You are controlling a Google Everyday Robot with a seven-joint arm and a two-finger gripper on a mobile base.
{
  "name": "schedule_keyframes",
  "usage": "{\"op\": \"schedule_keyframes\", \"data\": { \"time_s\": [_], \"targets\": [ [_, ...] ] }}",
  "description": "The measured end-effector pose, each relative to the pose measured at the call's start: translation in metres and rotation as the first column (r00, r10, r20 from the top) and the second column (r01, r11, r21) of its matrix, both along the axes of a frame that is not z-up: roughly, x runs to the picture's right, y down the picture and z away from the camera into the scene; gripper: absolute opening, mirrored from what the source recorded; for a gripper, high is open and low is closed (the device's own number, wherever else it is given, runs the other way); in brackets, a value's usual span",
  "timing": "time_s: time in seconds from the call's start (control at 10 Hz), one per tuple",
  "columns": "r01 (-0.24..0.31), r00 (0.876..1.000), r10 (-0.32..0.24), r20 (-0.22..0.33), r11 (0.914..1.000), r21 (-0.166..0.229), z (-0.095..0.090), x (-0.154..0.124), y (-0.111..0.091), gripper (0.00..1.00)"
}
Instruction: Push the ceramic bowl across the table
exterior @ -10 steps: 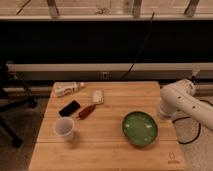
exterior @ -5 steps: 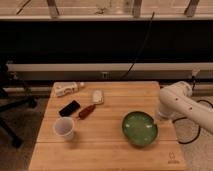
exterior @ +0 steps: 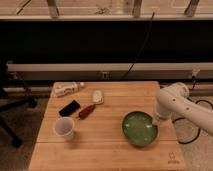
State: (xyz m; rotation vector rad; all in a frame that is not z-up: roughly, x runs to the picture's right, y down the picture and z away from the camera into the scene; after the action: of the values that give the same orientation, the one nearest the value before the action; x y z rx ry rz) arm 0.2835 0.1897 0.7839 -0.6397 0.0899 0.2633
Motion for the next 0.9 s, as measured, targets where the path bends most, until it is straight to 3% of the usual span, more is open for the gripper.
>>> {"op": "schedule_keyframes", "data": {
  "time_s": [0.9],
  "targets": [
    [-0.055,0.998,0.054,-0.032,0.9984,-0.011,0.015,-0.003,0.007,0.02]
  ]
}}
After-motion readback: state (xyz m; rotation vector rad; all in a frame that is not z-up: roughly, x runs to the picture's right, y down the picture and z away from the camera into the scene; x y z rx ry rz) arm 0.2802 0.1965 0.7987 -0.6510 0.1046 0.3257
